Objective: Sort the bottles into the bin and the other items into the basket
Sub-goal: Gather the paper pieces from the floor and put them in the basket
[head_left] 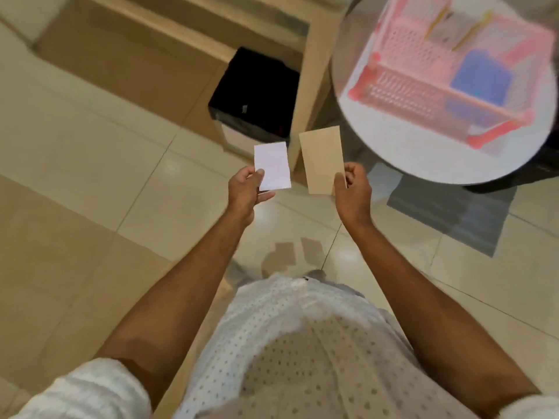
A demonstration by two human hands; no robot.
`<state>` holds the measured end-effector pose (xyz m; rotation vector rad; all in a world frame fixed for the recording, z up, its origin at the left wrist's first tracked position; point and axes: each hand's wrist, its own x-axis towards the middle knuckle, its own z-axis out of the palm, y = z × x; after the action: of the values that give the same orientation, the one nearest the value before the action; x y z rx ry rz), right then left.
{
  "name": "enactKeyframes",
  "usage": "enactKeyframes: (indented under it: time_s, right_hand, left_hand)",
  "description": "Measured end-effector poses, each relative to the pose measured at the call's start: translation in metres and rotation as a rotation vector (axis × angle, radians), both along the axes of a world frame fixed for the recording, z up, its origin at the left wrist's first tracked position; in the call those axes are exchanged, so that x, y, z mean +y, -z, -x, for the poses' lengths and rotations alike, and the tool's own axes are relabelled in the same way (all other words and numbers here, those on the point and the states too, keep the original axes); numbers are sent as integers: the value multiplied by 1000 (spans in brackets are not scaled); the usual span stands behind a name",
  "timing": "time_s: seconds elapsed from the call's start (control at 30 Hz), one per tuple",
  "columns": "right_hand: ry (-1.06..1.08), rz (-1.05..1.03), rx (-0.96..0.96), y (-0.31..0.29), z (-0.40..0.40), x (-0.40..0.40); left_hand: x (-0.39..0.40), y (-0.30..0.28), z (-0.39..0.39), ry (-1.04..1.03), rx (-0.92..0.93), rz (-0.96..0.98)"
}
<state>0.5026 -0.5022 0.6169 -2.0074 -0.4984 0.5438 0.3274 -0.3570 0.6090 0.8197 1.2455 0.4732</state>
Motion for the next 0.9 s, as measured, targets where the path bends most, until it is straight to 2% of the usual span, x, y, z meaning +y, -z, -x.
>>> enactKeyframes:
  time_s: [0.23, 0.47, 0.67, 0.9]
  right_hand:
    - [161, -166, 23, -33, -103, -52]
    - [287, -234, 79, -55, -177, -83]
    - [385, -283, 83, -69, -236, -79]
    - [437, -323, 50, -82, -312, -42]
  left_hand:
    - [-38, -43, -134, 130, -31, -177]
    - [-58, -82, -225, 150, -94, -173]
    - [-36, -106, -295, 256, -99, -263]
    - [16, -102, -384, 275, -110, -243]
